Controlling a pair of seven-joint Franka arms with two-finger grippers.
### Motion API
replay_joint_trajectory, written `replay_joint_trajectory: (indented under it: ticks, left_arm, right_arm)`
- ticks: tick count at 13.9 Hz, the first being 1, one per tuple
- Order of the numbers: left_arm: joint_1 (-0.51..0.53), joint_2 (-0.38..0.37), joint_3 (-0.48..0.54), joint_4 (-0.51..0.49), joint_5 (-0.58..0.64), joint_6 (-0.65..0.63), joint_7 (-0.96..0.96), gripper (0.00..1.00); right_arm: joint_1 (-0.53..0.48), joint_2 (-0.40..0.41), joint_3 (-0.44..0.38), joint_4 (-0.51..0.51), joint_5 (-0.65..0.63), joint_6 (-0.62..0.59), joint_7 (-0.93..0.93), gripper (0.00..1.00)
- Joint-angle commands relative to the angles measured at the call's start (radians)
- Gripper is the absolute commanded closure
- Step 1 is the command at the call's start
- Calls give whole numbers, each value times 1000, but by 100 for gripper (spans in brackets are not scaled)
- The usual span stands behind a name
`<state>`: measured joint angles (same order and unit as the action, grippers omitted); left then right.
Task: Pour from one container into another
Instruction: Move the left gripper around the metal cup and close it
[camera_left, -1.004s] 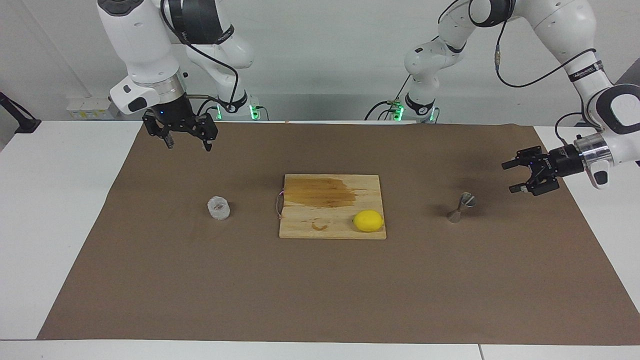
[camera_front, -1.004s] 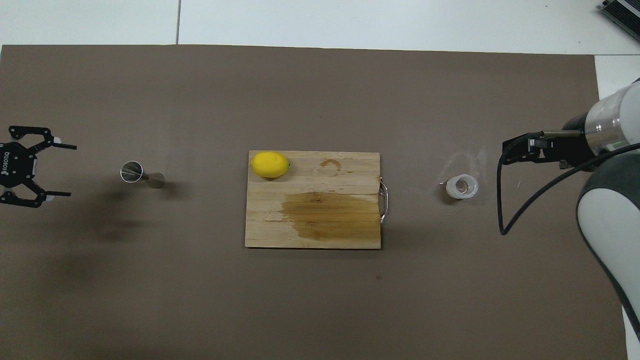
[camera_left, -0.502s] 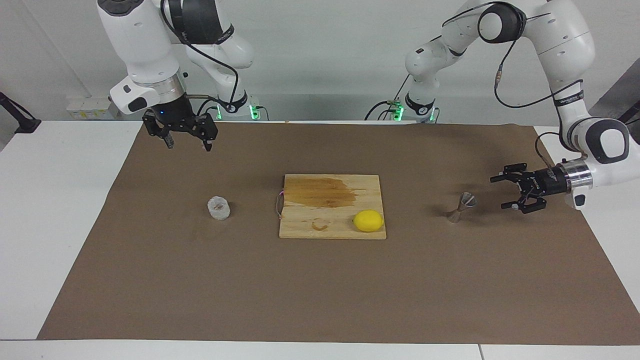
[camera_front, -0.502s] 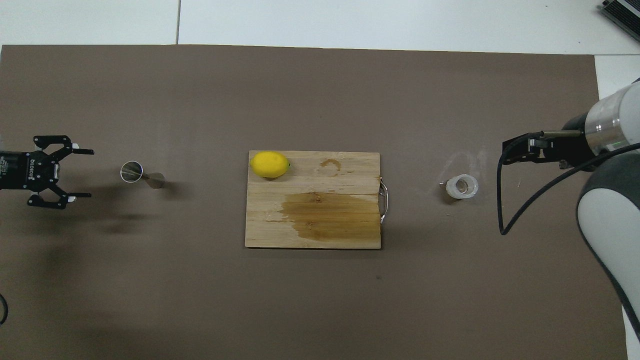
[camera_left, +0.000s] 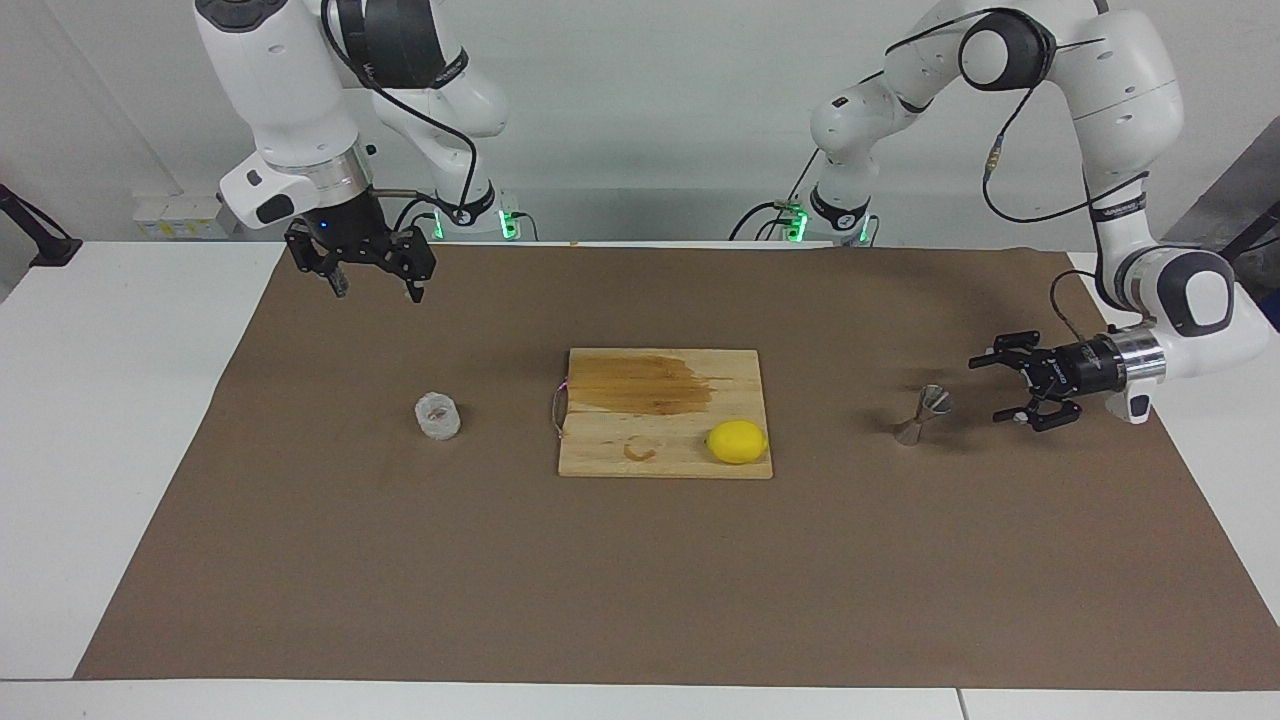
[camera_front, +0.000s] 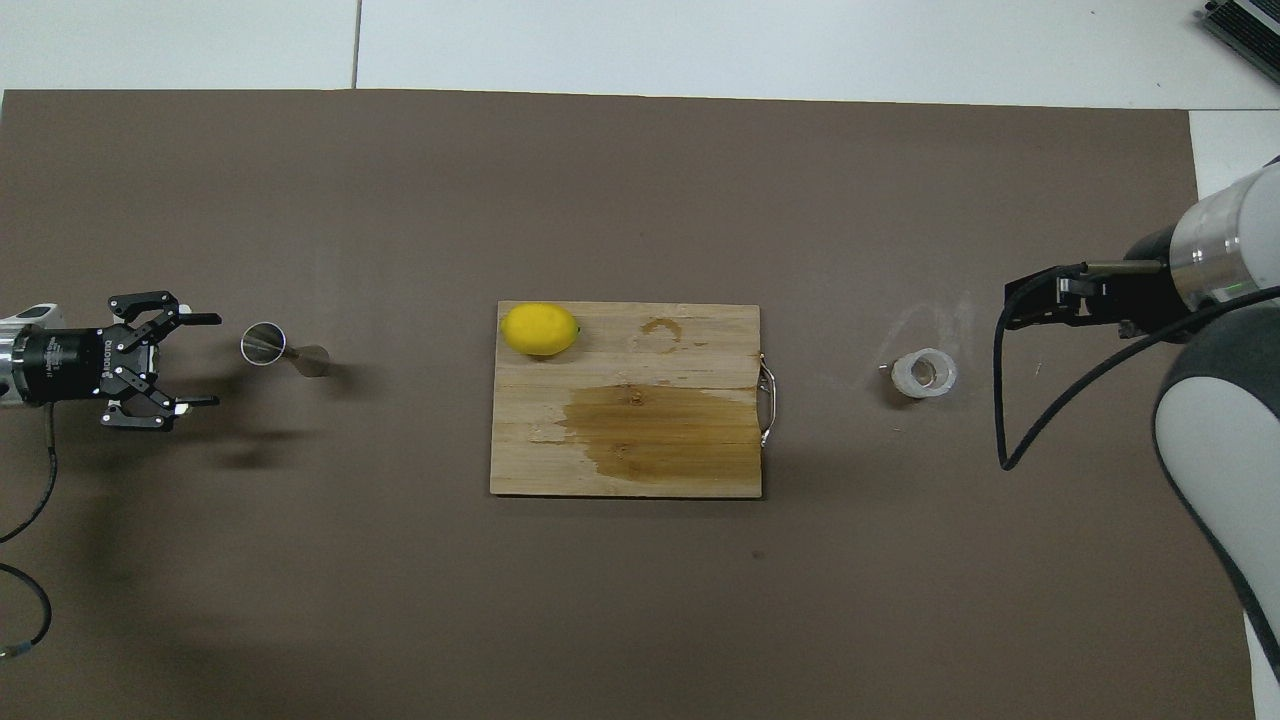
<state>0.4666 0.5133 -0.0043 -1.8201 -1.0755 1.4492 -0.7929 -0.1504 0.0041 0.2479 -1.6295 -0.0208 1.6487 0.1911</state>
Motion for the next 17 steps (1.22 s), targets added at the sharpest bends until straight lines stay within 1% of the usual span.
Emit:
replay_joint_trajectory:
  ticks: [1, 3, 7, 9, 17]
  left_arm:
    - [3, 10, -10, -27, -26, -4, 36, 0]
    - [4, 27, -10, -31, -52, -4, 52, 0]
    - [-2, 27, -11, -47, -76, -3, 87, 0]
    - [-23, 27, -11, -47, -83, 2, 113, 0]
    - [-51, 28, -13, -84, -162, 37, 144, 0]
  right_arm:
    - [-9, -7, 5, -1, 2, -7, 2, 0]
    - [-9, -7, 5, -1, 2, -7, 2, 0]
    - [-9, -7, 5, -1, 2, -7, 2, 0]
    - [-9, -7, 5, -1, 2, -7, 2, 0]
    - [-9, -7, 5, -1, 2, -7, 2, 0]
